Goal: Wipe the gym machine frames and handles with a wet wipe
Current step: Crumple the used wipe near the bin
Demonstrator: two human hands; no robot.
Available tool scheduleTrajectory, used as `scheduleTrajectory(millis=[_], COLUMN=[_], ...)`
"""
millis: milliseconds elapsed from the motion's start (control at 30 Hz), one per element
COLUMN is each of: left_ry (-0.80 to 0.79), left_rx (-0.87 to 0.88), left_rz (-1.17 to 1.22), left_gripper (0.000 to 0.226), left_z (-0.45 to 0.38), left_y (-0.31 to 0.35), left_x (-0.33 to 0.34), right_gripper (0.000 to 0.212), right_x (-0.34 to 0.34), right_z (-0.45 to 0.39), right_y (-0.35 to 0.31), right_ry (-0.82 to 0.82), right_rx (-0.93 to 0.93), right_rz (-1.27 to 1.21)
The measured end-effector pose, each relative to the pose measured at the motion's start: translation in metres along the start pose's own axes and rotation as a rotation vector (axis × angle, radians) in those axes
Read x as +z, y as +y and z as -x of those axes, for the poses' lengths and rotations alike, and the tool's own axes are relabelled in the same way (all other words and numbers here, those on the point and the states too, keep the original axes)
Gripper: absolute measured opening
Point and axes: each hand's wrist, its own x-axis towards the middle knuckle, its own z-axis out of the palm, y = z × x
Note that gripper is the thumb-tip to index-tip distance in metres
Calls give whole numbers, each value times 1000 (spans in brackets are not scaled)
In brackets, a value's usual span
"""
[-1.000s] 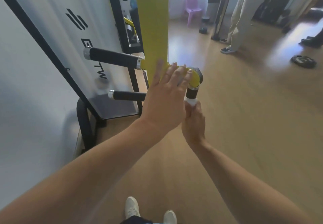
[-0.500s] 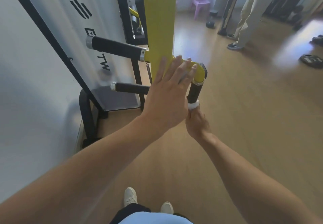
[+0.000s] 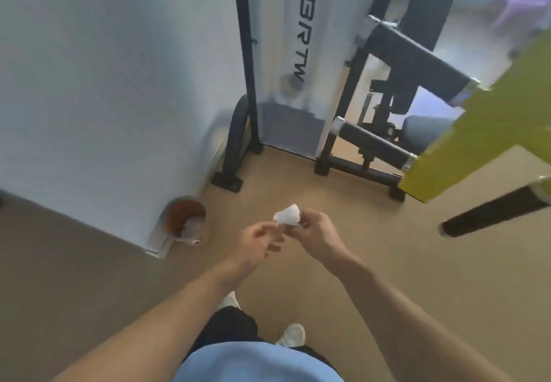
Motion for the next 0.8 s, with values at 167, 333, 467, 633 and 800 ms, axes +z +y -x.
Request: scheduleTrajectory(millis=[167,333,467,633,800], left_ry=[137,198,275,347,280], left_rx=[-72,-91,-107,-225,-382], left_rz=[187,310,317,429,561], left_gripper=[9,11,20,10,24], left_z=[-8,-25,-51,-99,-151], left_y=[-34,-65,-88,-108,-121], left_x=[-75,-159,-229,-300,-335], right_gripper=[36,41,23,38,45], right_x=[72,141,202,261,311], right_z=[-31,-71,-107,-159,-209], right_y=[-46,-94,-128,-149,-127], right_ry=[-184,-440,-570,-462,-472], right_rx=[-14,-24,-3,85,180], right_rz=[123,169,214,69,69])
